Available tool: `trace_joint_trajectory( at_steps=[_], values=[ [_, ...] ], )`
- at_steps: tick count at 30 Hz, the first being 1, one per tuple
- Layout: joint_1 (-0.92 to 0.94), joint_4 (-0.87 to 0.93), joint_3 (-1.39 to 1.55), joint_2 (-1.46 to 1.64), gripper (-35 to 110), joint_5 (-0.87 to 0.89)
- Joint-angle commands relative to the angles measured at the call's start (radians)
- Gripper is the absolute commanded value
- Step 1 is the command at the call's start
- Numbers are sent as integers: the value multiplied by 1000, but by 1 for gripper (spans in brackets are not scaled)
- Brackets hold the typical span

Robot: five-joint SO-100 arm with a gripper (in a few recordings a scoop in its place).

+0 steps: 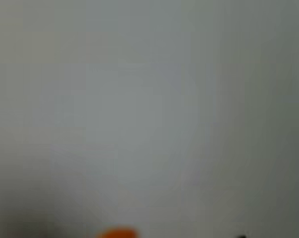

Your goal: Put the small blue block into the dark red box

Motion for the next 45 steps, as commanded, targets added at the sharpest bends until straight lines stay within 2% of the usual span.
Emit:
trace_joint_trajectory(
  at_steps=[1,5,11,15,26,33,45],
  values=[
    [106,3,-241,-224,1,55],
    [288,144,-476,-426,3,150],
    [538,252,-589,-523,10,242],
    [620,276,-611,-611,11,278],
    [753,267,-454,-534,15,377],
    [831,354,-390,-623,17,693],
    [844,426,-643,-920,23,1213]
  ],
)
